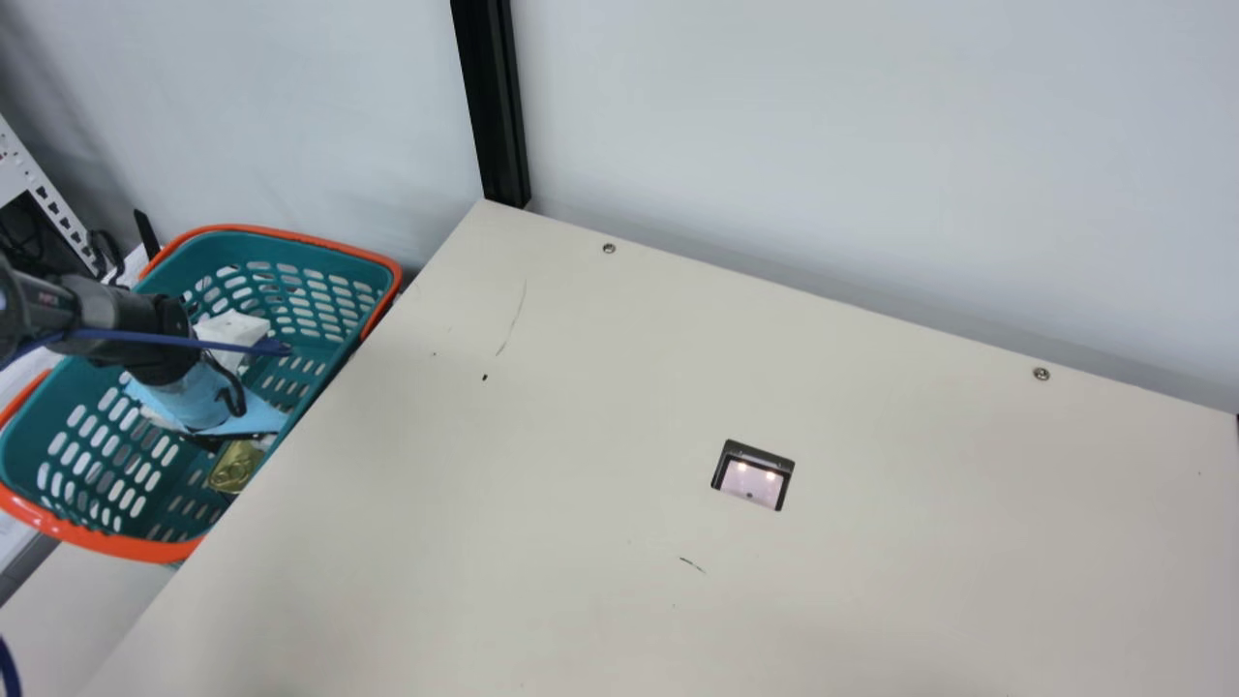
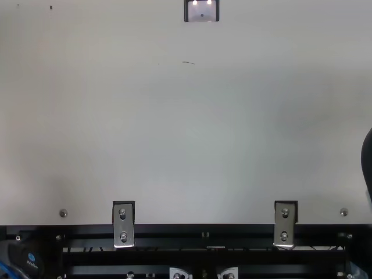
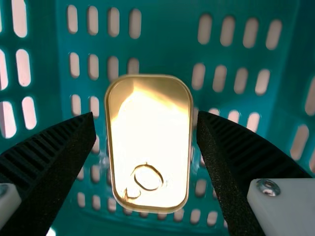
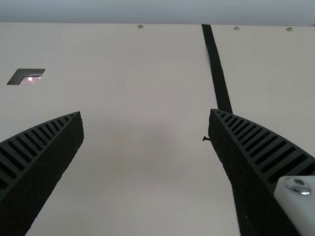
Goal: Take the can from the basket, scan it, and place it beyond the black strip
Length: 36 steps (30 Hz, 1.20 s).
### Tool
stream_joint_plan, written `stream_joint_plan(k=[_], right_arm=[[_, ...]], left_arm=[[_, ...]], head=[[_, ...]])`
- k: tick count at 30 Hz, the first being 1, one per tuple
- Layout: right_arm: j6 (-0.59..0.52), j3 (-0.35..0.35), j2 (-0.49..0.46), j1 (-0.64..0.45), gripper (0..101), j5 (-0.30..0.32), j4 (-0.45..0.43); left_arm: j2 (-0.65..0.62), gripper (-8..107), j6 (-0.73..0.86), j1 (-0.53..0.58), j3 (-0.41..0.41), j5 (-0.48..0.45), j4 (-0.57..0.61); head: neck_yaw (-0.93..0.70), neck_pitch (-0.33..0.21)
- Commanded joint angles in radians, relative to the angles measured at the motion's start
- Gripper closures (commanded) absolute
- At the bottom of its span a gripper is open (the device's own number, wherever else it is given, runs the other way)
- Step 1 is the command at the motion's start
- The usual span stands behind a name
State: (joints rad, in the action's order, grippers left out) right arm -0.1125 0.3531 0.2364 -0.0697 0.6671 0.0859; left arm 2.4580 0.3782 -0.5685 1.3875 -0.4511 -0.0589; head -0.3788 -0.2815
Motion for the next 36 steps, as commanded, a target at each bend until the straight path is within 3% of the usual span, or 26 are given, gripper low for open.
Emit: stream_joint_plan(k=[1, 2, 3, 10, 15, 26, 36], right_arm=[[0.0, 0.0, 0.0, 0.0, 0, 0.0, 0.0], [0.0, 0.0, 0.0, 0.0, 0, 0.0, 0.0], [0.0, 0.0, 0.0, 0.0, 0, 0.0, 0.0], [0.0, 0.0, 0.0, 0.0, 0, 0.0, 0.0], [0.0, 0.0, 0.0, 0.0, 0, 0.0, 0.0], [0.0, 0.0, 0.0, 0.0, 0, 0.0, 0.0], [0.0, 0.0, 0.0, 0.0, 0, 0.0, 0.0]], left_arm=[[0.014, 9, -0.006, -0.002, 0.019, -0.014, 0.008], [0.02, 61, -0.012, -0.002, 0.027, -0.02, 0.011], [0.025, 89, -0.015, -0.002, 0.032, -0.025, 0.018], [0.015, 89, -0.018, 0.002, 0.046, -0.051, 0.101], [-0.071, 89, -0.016, 0.012, 0.01, -0.036, 0.137], [-0.412, 89, -0.044, 0.043, -0.106, 0.008, 0.147], [-0.702, 89, -0.176, 0.092, -0.142, -0.004, 0.13]], head=[[-0.008, -0.03], [-0.008, -0.03], [-0.008, -0.03], [-0.008, -0.03], [-0.008, -0.03], [-0.008, -0.03], [-0.008, -0.03]])
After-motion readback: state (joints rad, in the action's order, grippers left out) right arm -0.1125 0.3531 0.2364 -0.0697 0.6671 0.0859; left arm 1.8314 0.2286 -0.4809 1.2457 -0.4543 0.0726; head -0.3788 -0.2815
